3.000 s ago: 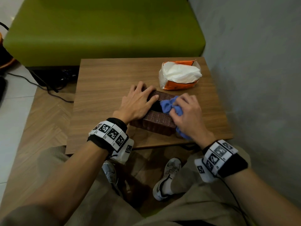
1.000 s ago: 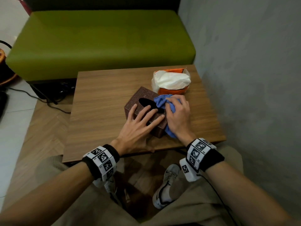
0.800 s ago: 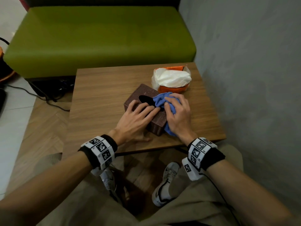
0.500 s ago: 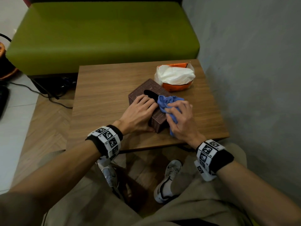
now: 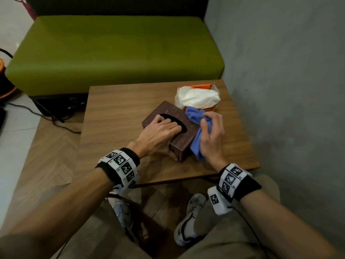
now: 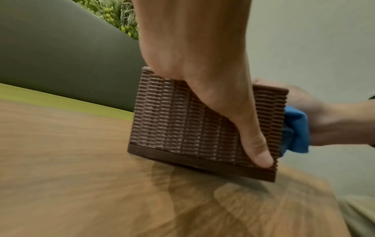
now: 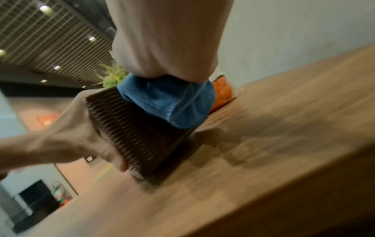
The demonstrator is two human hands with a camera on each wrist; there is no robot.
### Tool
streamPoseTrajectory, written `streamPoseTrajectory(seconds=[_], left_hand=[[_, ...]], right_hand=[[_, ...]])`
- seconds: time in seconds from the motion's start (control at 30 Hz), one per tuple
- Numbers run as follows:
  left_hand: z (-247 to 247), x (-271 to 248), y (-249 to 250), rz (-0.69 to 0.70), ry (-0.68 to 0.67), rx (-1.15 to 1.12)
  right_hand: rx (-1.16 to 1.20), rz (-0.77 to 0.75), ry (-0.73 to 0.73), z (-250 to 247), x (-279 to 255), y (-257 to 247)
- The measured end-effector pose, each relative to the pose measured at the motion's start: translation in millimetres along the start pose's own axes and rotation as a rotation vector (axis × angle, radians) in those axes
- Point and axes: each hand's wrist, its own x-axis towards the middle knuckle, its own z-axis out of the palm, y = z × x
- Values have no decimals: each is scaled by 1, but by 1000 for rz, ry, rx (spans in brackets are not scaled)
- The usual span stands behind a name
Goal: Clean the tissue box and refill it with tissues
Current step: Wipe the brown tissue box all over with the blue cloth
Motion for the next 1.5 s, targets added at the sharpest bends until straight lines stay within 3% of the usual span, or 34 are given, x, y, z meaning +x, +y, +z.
streamPoseTrajectory(seconds=[0.13, 0.33, 0.47, 0.6, 0.7, 0.8, 0.87, 1.0, 1.07, 1.27, 1.4, 1.5], left_hand=[[-11, -3, -6, -82, 128, -260], [-19, -5, -8, -263, 328, -714], [-7, -7, -12, -395, 269, -934], [-7, -10, -13, -463, 374, -977], [-17, -3, -7, -421, 341, -903], [-21, 6, -2, -465, 331, -798], [-24, 9, 2, -473, 338, -787], [-30, 11, 6, -409, 371, -789], [-31, 8, 6, -397, 375, -802], [-27, 4, 11, -466, 349, -805], [-31, 8, 12, -459, 337, -854], [-29, 4, 9, -454, 332, -850]], right_hand=[[251, 232, 5, 4, 13, -4], [450, 188, -79, -9, 32, -27], [238, 95, -69, -9, 35, -39], [-22, 6, -12, -7, 39, -37], [-131, -47, -18, -5, 38, -41], [-234, -163, -64, -7, 41, -43], [-281, -322, -146, -7, 43, -48], [-264, -609, -468, 2, 30, -69], [-291, -610, -538, 2, 29, -72], [-403, -372, -462, -14, 48, -59], [-531, -554, -621, -1, 28, -75], [-414, -534, -614, -10, 40, -64]])
